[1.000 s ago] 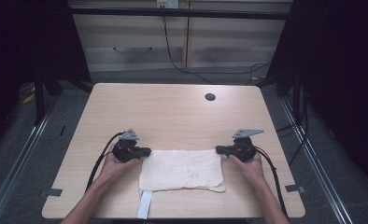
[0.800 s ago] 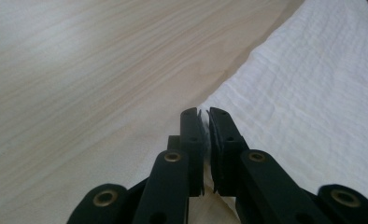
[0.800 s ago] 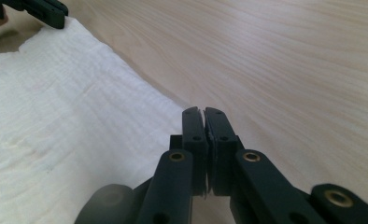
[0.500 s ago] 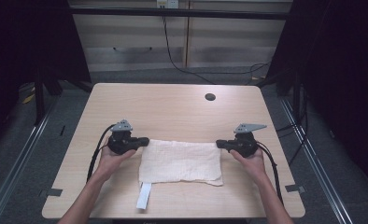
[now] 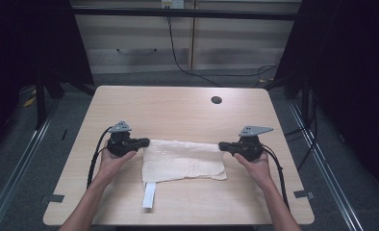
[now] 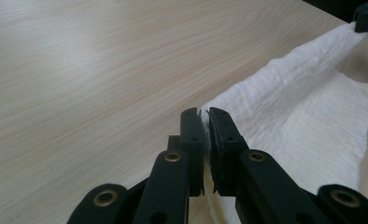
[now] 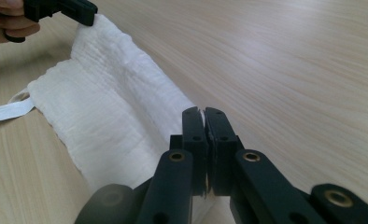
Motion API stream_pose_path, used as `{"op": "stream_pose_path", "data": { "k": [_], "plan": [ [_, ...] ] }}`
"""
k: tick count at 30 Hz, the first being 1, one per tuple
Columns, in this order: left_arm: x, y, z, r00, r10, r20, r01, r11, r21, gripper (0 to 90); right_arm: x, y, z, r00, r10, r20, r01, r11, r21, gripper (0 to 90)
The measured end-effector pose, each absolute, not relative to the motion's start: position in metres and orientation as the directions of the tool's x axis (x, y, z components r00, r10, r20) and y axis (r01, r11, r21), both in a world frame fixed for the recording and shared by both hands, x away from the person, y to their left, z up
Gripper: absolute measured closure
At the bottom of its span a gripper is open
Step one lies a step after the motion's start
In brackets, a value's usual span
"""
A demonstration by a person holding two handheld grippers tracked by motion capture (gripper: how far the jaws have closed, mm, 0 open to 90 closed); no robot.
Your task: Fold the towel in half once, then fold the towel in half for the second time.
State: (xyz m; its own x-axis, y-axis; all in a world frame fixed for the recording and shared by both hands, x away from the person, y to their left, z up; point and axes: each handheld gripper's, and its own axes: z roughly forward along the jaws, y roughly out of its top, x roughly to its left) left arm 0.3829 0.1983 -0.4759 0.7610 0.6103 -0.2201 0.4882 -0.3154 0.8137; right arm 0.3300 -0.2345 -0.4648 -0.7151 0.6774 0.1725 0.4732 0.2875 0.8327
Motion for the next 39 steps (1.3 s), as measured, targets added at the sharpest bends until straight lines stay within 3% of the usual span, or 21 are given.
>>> {"op": "stream_pose_path", "data": {
  "k": [13,39],
  "plan": [
    [0.381,0.195,-0.479,0.752,0.622,-0.216,0.497,-0.321,0.807,85.2,0.313,-0.224,-0.457,-0.749,0.655,0.105,0.418,0.343,0.841,87.9],
    [0.379,0.188,-0.477,0.760,0.618,-0.203,0.485,-0.331,0.810,85.3,0.275,-0.220,-0.481,-0.808,0.567,0.158,0.467,0.454,0.759,87.4]
  ]
}}
